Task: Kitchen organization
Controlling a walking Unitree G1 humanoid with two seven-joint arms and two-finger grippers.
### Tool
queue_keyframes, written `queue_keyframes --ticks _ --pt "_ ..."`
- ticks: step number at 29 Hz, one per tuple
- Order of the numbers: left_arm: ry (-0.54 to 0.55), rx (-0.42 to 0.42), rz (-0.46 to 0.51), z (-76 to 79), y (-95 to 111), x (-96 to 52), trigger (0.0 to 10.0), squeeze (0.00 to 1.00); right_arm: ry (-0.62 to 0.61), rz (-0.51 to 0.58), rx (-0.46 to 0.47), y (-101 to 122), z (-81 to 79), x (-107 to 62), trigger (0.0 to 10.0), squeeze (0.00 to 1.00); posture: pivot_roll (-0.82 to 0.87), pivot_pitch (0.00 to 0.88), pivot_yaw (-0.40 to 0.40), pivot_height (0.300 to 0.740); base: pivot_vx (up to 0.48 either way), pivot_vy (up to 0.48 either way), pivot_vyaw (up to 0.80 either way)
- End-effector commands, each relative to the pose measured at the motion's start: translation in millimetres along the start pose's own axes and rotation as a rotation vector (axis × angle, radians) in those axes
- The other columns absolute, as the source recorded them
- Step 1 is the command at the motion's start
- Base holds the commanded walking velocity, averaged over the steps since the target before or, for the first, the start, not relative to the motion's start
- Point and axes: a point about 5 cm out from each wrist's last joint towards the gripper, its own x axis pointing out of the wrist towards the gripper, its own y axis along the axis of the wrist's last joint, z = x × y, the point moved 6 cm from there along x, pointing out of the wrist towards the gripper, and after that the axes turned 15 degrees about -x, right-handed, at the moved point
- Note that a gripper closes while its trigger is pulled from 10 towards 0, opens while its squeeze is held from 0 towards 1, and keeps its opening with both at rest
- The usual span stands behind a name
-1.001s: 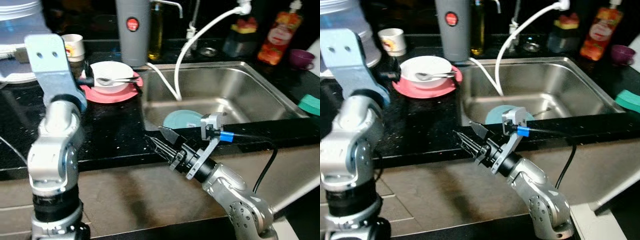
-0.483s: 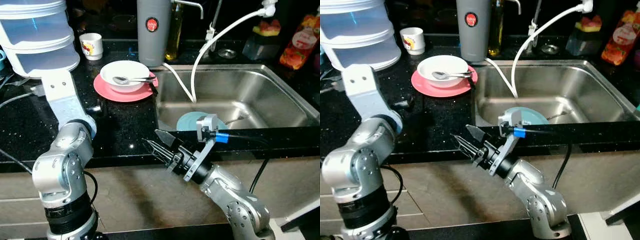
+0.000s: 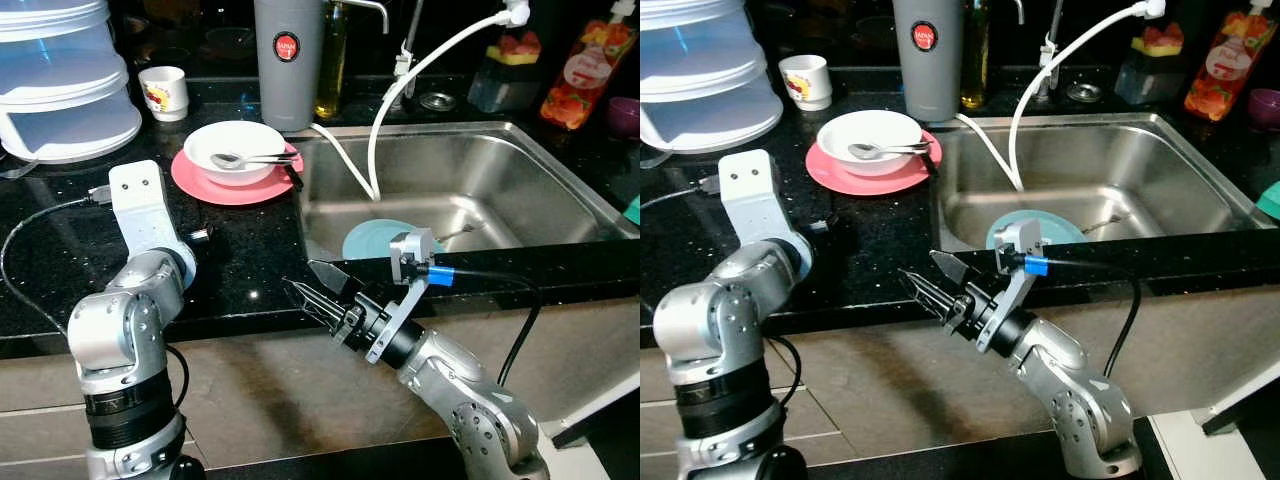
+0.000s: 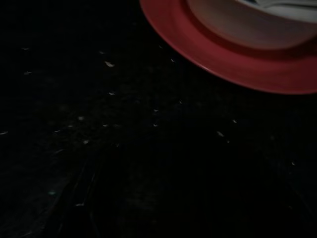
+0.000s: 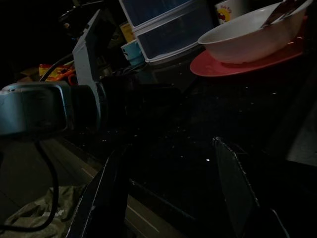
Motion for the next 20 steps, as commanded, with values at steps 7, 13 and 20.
queue_keyframes --ticks 7,13,20 --pt "0.017 0.057 -0.117 -11.1 -15.7 8.2 10.0 0.00 -0.007 -0.034 0.004 -3.8 -0.3 -3.5 10.0 0.00 0.12 0.005 -0.035 0.740 0.000 0.000 0.00" --pt "0.020 0.084 -0.237 -22.0 -36.5 6.5 9.9 0.00 -0.019 -0.051 0.004 -5.7 1.3 -4.5 10.0 0.00 0.11 0.015 -0.034 0.740 0.000 0.000 0.00" --pt "0.020 0.075 -0.266 -29.0 -41.1 5.5 0.0 0.00 -0.033 -0.064 0.005 -6.7 2.8 -4.6 10.0 0.00 0.11 0.022 -0.031 0.740 0.000 0.000 0.00"
